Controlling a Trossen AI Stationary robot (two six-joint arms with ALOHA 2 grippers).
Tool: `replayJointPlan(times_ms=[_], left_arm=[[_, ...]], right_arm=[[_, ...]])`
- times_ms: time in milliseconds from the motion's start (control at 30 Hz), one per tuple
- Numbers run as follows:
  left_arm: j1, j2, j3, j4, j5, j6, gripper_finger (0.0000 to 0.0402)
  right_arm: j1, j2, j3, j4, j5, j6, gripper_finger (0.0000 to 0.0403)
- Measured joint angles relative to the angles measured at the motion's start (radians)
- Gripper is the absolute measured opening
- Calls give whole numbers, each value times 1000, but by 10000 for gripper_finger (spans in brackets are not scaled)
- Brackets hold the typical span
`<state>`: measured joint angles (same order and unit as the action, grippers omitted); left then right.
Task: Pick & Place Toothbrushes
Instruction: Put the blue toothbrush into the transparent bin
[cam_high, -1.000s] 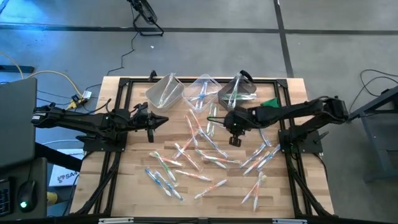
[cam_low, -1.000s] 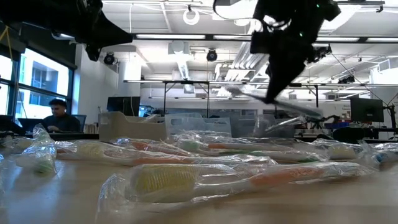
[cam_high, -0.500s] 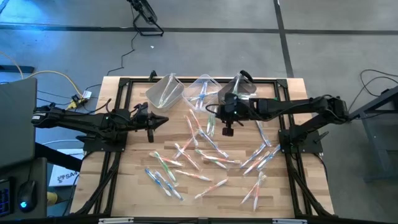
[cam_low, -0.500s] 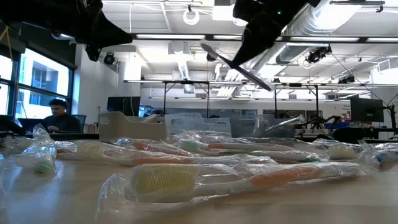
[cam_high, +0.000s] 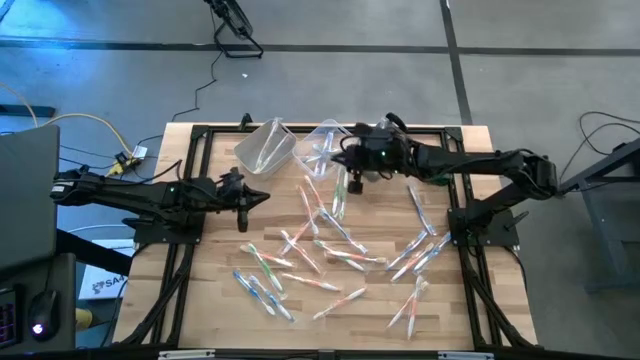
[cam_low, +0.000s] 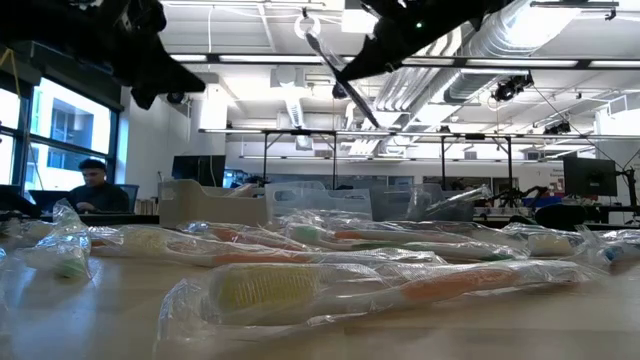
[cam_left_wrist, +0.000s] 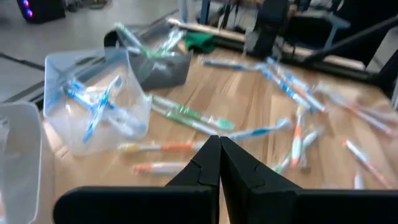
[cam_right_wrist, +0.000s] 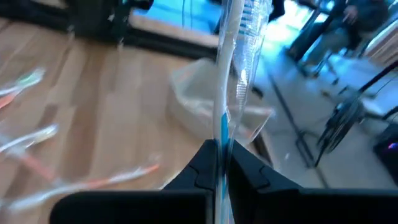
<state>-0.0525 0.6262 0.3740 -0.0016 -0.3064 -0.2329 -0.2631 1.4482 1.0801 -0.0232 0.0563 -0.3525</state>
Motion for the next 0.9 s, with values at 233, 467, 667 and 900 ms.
replayJointPlan(times_ms=[233, 467, 667, 900], left_arm=[[0, 0, 0, -24, -1, -7, 0], [0, 0, 0, -18, -1, -7, 0], [0, 0, 0, 1, -2, 0, 0], [0, 0, 0, 3, -3, 26, 0]], right_arm=[[-81, 97, 1, 187, -151, -45, 8], [-137, 213, 11, 312, -159, -123, 8], [-168, 309, 117, 242, -185, -158, 8], [-195, 421, 246, 78, -223, -312, 7]])
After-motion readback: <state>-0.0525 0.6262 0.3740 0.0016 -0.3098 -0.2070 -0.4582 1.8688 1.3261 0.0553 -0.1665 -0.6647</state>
